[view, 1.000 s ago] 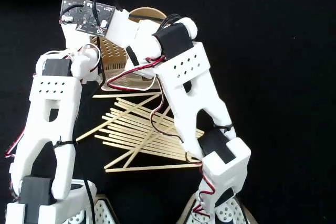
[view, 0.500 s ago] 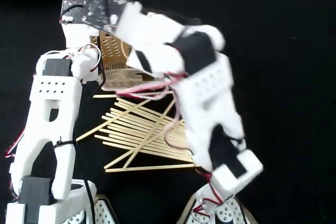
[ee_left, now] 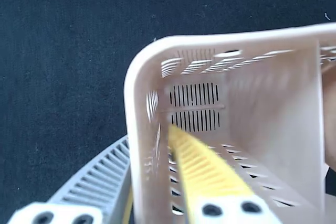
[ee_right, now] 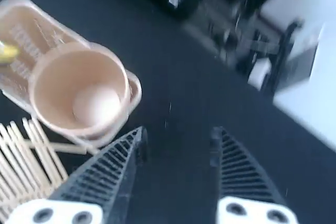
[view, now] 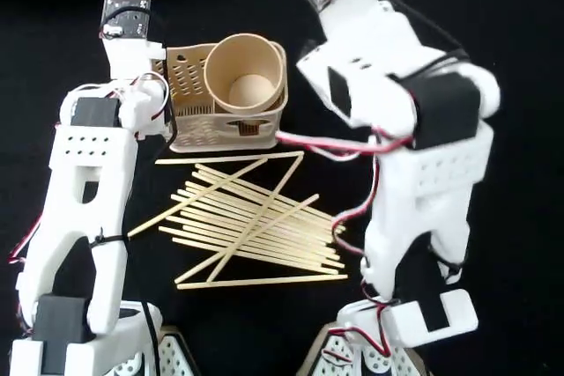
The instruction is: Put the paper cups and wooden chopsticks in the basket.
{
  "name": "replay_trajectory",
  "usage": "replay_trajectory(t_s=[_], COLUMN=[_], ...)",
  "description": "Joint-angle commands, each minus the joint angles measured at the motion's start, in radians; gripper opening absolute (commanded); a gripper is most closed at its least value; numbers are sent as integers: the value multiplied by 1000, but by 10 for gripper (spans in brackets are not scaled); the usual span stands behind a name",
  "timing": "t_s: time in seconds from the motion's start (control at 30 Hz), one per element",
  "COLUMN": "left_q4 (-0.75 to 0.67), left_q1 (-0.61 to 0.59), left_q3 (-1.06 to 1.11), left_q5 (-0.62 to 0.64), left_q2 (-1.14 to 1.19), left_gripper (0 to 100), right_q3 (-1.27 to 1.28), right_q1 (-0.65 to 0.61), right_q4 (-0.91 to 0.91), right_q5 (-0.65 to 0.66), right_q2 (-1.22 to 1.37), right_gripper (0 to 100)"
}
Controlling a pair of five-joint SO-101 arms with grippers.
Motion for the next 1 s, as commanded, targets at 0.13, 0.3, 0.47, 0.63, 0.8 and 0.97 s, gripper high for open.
replay_trajectory(t_s=[0.13, 0.3, 0.47, 0.63, 0.8, 0.97], left_q4=[-2, 5, 6, 6, 6, 8], left_q1=[15, -21, -102, -145, -137, -143], left_q3=[-56, -125, -185, -223, -260, -300], left_q5=[-8, -8, -8, -8, -8, -6], left_q2=[-3, -5, -5, -5, -5, -5], left_gripper=[166, 166, 166, 166, 166, 168], right_q3=[87, 94, 105, 236, 444, 529], right_q1=[34, 34, 34, 28, 31, 28], right_q4=[-5, -6, -132, -296, -439, -549], right_q5=[-12, -17, -141, -209, -207, -207], right_q2=[-36, -36, -28, -28, -28, -35], right_gripper=[216, 215, 87, 14, 14, 14])
